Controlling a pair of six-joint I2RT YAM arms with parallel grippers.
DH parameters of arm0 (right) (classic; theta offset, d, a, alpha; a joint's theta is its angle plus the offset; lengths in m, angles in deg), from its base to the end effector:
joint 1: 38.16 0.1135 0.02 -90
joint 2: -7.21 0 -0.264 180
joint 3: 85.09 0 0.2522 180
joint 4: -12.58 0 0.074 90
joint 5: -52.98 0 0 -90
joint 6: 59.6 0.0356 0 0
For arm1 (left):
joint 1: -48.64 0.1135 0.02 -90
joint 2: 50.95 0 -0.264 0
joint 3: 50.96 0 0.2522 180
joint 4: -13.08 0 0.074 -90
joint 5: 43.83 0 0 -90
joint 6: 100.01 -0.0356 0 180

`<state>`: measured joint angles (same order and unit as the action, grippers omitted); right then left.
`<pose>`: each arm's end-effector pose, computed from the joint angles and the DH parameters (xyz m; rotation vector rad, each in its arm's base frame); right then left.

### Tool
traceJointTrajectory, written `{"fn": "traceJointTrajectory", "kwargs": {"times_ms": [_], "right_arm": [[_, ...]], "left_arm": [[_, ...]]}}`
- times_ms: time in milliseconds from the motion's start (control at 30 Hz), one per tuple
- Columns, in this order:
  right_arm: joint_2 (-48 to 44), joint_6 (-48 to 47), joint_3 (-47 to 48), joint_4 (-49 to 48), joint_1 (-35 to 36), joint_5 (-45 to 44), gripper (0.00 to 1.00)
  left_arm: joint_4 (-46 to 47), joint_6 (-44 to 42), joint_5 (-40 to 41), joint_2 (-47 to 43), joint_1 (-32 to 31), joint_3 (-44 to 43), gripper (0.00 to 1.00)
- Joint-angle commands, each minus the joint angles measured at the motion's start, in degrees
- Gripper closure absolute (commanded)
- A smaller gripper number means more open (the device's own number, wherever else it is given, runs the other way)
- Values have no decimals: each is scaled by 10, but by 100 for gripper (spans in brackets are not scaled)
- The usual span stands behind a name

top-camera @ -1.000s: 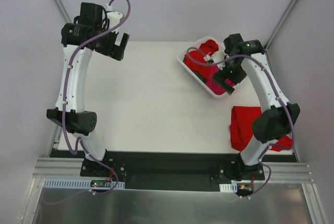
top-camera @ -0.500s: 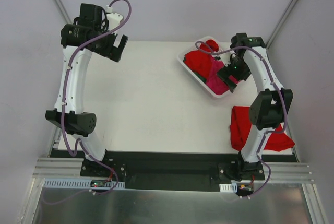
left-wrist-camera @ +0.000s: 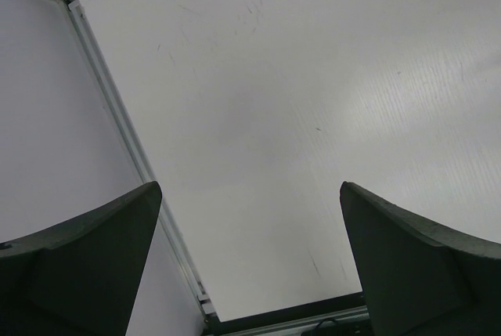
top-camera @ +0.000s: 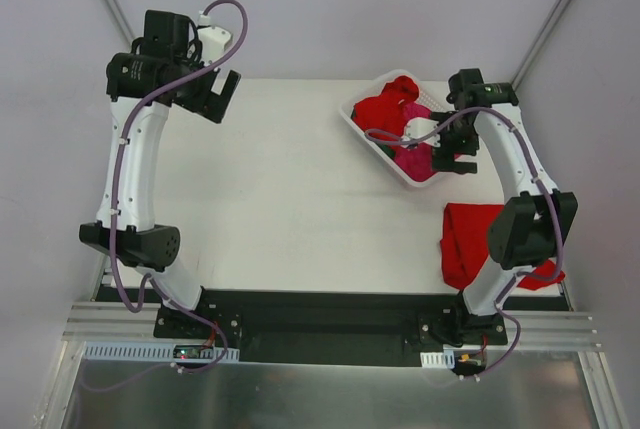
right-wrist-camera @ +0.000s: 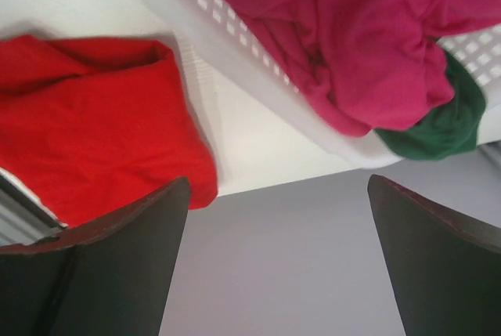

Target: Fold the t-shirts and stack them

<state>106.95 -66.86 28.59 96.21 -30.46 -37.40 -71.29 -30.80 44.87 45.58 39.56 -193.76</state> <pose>0.3444 0.0463 0.3317 -2.2766 1.7503 -0.3691 0.3066 -0.0498 0.4904 0.5884 2.1582 0.0858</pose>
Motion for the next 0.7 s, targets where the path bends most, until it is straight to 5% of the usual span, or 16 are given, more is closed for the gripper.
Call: {"fn": "traceJointTrajectory", "kwargs": {"times_ms": [0,167,267,667], "right_arm": [[3,-37,24,-42,21,39,0],[97,248,189,40,74,-40,0],[155,312,286,153,107,-67,0],[98,377,108,131,196,-21,0]], "left_arm": [[-5,-14,30,-34,-7,18,1],[-6,-16,42,-39,-7,28,1],[-6,-15,43,-38,-7,28,1],[-9,-14,48,-45,-7,35,1]]}}
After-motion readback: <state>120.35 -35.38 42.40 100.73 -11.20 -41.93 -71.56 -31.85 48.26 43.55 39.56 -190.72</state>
